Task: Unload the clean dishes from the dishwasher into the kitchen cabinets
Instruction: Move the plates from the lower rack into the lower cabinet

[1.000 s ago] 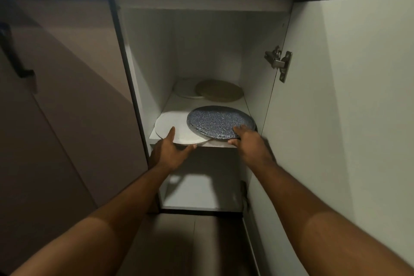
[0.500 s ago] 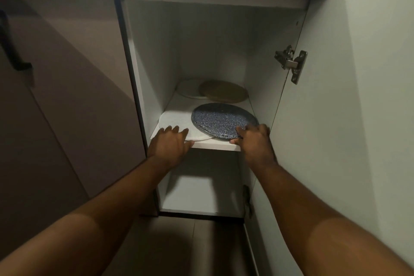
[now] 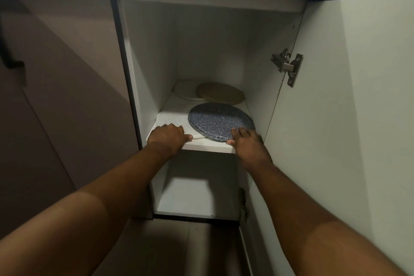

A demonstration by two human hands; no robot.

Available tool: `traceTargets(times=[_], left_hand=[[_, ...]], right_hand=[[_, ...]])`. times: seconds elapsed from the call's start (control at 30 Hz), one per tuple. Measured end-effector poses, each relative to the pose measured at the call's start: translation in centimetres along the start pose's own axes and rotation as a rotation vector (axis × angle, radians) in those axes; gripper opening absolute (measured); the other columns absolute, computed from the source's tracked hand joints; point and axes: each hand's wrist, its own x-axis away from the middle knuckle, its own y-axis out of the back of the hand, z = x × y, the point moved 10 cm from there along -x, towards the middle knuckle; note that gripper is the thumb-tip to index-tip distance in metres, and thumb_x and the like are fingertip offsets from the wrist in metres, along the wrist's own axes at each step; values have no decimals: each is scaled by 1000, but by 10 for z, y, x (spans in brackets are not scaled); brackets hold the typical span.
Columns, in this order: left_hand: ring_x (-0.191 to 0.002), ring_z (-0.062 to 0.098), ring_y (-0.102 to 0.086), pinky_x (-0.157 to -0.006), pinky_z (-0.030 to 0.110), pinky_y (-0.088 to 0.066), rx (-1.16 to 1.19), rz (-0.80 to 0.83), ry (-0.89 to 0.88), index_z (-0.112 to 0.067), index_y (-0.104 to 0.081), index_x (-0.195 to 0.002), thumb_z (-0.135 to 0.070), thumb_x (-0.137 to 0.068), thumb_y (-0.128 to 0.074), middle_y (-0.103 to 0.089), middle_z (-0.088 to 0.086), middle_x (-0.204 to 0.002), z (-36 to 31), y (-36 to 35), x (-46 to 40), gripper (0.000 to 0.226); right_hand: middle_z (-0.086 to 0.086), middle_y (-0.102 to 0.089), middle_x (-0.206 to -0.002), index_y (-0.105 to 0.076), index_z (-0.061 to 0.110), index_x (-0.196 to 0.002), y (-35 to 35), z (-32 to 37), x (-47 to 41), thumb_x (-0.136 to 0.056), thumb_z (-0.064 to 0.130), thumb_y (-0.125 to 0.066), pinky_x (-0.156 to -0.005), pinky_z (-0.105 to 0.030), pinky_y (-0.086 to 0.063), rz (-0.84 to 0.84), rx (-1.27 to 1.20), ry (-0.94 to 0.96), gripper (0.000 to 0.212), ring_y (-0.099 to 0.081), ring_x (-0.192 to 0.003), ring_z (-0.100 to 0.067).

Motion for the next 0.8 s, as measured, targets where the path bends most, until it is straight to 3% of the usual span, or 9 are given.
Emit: traceTargets(times=[0.23,0.57,0.73,0.8], left_hand=[[-129,32,-45,-101,41,-40,40,61,55,-10,-39,-143,-52,-102,-31,-47,16,-138,2,-8,-5,59],[-135,35,-35,-105,45,-37,39,99,28,-6,-24,-151,-46,-104,-31,-35,19,-147,1,-16,1,63],[-149,34,-8,-117,49,-22,105,124,19,-7,3,-156,-47,-104,-30,-3,16,-163,5,-26,11,74],[-151,30,3,-121,47,-13,122,97,14,-7,11,-155,-48,-103,-29,8,12,-164,4,-28,16,77]], right_hand=[[-8,-18,-161,-32,23,-151,-9,1,-1,-93,16,-55,-119,-45,-18,45,-7,5,62,-15,-147,-33],[-10,-21,-160,-31,19,-151,-12,-1,2,-98,20,-43,-119,-45,-19,49,-39,-37,54,-18,-146,-35],[-13,-15,-161,-28,20,-153,-12,0,12,-95,20,-50,-119,-46,-17,70,-37,-49,62,-13,-146,-38],[-14,-10,-162,-22,17,-155,-6,0,19,-101,27,-44,-121,-46,-13,34,-68,-60,59,-9,-148,-37]])
